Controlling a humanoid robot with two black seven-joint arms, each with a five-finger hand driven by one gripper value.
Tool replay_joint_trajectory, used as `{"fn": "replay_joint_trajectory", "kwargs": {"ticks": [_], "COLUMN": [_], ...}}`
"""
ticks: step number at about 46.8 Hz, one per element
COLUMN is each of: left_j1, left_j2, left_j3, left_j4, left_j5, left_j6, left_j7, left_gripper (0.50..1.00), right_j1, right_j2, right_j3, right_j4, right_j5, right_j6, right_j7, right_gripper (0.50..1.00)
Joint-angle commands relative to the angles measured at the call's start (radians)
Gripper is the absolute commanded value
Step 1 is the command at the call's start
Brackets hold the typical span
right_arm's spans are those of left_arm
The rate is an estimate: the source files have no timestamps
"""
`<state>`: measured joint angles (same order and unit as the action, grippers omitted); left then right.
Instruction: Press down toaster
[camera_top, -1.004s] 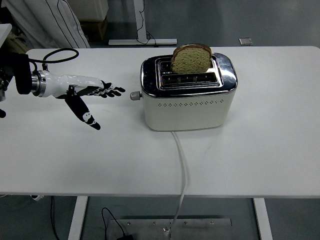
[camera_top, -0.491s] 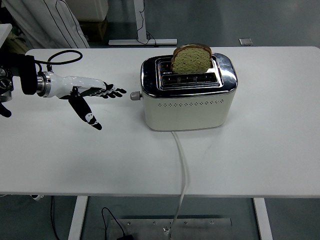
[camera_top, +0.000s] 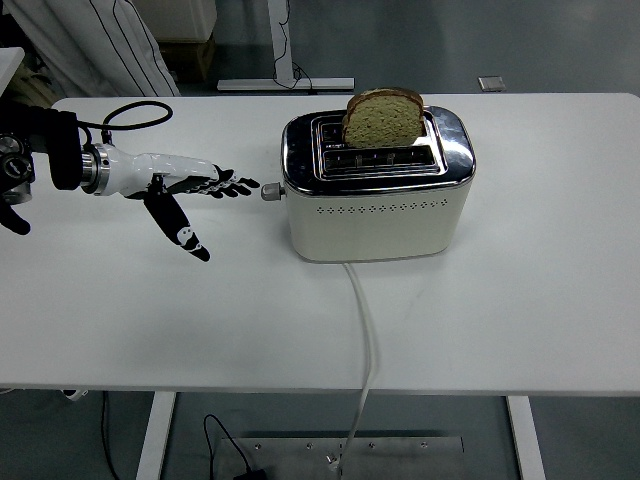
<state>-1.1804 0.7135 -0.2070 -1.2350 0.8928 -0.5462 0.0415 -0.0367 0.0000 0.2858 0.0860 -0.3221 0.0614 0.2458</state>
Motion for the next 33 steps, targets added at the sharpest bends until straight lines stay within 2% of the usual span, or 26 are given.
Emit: {"fn": "replay_joint_trajectory", "kwargs": {"ticks": [1, 33], "left_j1": [-0.002, 0.036], "left_j2": [-0.009, -0.066], "left_j3": [0.0, 0.0], "left_j4": [0.002, 0.046], "left_j5": [0.0, 0.002], "left_j6": [0.0, 0.005], "left_j7": [0.0, 0.0], "left_gripper": [1.0, 1.0], "right_j1": [0.0, 0.0], "right_j2": [0.0, 0.0], "right_j3": [0.001, 0.001], "right_j4": [0.0, 0.0], "right_j5": [0.0, 0.0], "right_j6": [0.0, 0.0], "right_j7": [0.001, 0.0], "right_gripper": [0.998, 0.998]}}
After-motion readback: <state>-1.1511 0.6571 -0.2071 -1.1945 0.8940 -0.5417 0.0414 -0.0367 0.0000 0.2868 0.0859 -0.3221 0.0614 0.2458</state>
